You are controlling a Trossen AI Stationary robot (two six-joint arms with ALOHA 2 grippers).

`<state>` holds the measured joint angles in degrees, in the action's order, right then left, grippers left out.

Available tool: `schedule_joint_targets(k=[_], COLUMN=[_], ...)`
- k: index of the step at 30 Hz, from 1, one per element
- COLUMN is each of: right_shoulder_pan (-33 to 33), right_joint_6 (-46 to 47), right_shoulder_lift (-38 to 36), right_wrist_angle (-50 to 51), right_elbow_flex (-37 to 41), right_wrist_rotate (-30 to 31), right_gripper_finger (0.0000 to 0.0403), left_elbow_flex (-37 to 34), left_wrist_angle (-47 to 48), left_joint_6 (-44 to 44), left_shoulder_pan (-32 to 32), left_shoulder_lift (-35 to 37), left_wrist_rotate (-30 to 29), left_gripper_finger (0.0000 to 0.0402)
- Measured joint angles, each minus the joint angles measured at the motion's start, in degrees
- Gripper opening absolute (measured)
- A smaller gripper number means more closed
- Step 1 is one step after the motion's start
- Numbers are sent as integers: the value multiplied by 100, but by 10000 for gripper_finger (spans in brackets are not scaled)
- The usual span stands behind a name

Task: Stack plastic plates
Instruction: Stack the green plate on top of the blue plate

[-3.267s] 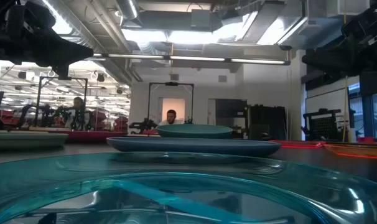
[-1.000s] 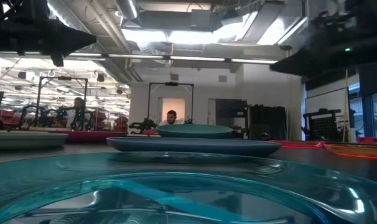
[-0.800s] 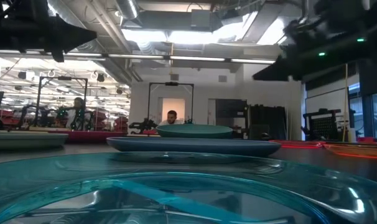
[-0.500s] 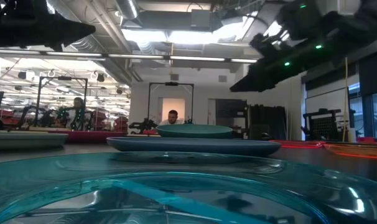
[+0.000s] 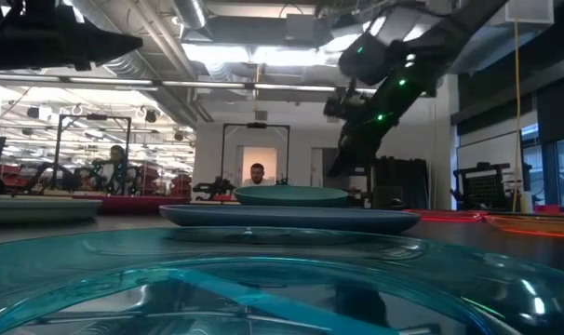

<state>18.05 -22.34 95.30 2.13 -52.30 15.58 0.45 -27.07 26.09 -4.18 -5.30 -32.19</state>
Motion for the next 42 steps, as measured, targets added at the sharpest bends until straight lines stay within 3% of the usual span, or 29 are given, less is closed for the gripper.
schedule_joint_targets(k=[8, 22, 28, 35, 42], right_shoulder_pan=[591, 786, 786, 721, 168], right_joint_6=[-924, -1599, -1942, -2183, -2109], right_shoulder_lift=[698, 993, 1137, 1075, 502], right_wrist_angle=[71, -273, -303, -198, -3], right_elbow_flex=[-336, -336, -338, -336, -332], right_wrist_rotate=[-300, -544, -544, -521, -498], right_gripper_finger=[149, 145, 103, 11, 5], left_elbow_flex=[0, 0, 0, 0, 0], left_wrist_angle=[-103, -90, -88, -82, -84], left_joint_6=[-2, -201, -208, -204, -348], left_shoulder_pan=[301, 583, 583, 583, 583], left_shoulder_lift=[0, 0, 0, 0, 0], left_wrist_rotate=[839, 897, 912, 937, 942], left_gripper_finger=[1, 1, 1, 1, 1])
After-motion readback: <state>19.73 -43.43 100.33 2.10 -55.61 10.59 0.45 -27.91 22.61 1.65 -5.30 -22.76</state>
